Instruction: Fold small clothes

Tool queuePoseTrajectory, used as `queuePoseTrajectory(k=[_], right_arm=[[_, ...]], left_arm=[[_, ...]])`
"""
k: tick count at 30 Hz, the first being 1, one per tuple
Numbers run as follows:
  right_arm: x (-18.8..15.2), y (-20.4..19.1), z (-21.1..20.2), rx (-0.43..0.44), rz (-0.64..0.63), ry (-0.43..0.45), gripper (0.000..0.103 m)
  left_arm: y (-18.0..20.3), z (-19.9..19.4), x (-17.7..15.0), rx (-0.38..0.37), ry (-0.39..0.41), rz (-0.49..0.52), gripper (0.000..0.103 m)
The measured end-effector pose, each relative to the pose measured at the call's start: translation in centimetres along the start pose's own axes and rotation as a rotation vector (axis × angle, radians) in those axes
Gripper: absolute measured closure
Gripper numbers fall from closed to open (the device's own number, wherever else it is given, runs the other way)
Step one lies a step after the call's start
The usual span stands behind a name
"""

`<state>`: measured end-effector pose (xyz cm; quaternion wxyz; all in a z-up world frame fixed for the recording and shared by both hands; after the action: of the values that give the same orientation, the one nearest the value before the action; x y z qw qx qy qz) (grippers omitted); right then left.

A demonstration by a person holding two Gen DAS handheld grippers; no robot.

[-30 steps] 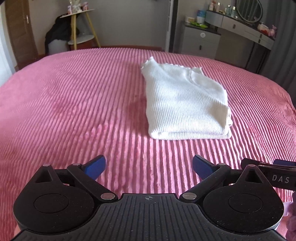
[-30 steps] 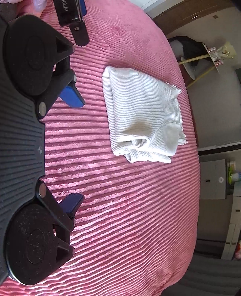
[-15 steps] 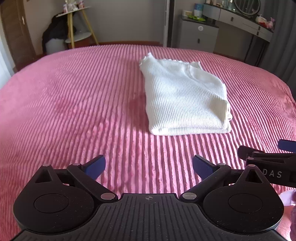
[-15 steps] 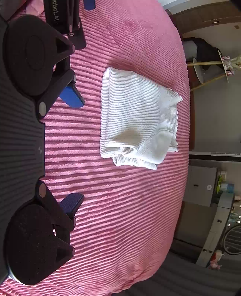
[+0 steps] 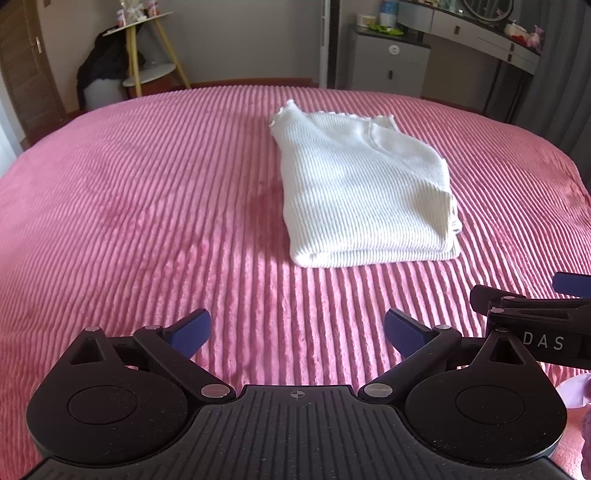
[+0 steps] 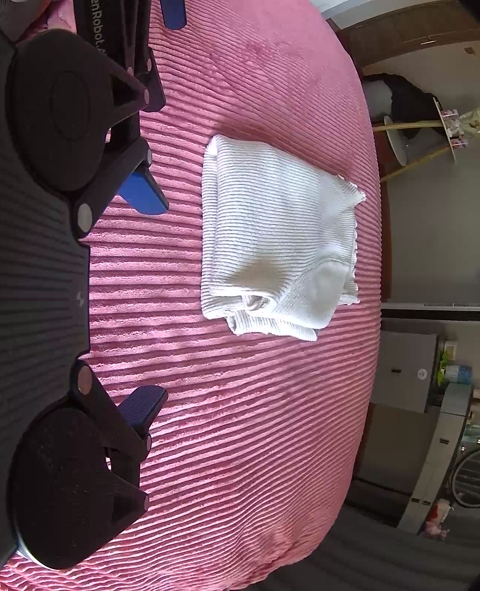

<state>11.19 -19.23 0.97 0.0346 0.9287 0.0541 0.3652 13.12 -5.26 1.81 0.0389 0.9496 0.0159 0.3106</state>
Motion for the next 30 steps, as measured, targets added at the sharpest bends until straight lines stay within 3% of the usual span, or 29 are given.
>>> queuePoseTrajectory(k=[30], right_arm=[[0.02,0.11,-0.34,0.003,0.017,0.013,0.004]], left_arm=[[0.25,-0.58,0.43,0.011,0.026,0.015,0.0]])
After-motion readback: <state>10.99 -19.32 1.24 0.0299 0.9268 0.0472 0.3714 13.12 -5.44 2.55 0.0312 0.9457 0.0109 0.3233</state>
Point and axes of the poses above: each gripper's, at about its wrist camera, not at the fingertips, and z roughly the way its jaws point, y to its right, x to its top, the point moved 4 cm from there along z, roughly the way its jaws point, and after that the axes turned 8 degrees about -z, right-handed, at the moved point
